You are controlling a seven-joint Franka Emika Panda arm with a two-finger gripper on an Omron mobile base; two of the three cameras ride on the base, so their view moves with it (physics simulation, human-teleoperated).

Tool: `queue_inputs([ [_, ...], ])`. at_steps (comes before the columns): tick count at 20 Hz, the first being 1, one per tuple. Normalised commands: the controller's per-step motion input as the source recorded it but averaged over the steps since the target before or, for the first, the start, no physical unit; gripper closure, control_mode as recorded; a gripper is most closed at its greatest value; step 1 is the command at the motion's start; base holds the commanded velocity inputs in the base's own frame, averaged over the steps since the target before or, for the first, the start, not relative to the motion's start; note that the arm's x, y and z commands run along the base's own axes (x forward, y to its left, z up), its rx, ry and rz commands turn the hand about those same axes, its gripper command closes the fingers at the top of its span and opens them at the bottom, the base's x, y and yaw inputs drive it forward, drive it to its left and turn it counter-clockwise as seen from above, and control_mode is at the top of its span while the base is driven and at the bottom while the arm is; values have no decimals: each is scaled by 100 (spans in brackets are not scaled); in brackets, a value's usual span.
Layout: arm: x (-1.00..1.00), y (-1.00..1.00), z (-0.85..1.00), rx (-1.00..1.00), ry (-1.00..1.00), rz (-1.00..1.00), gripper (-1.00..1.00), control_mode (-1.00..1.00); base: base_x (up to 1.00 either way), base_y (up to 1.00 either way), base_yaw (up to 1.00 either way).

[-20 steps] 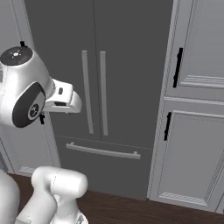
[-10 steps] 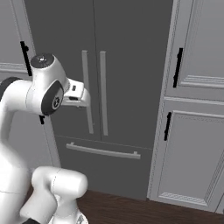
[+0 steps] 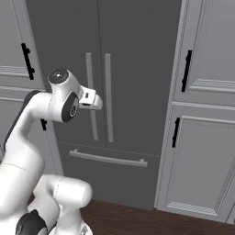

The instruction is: Grab a lemon wedge from the fridge and one ice cube from the ice bowl, and put them in the glass of lemonade.

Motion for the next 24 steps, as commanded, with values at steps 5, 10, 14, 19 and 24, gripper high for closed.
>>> queue_inputs([
  [5,100,-14,79,1,0,0,-100,-100,0,0,0],
  [10,100,-8,-34,0,0,0,-100,-100,0,0,0],
  [14,100,-23,-82,2,-2,0,-100,-100,0,0,0],
  [19,98,-20,-41,0,-3,0,-100,-100,0,0,0],
  [24,71,6,19,0,-1,0,-100,-100,0,0,0],
])
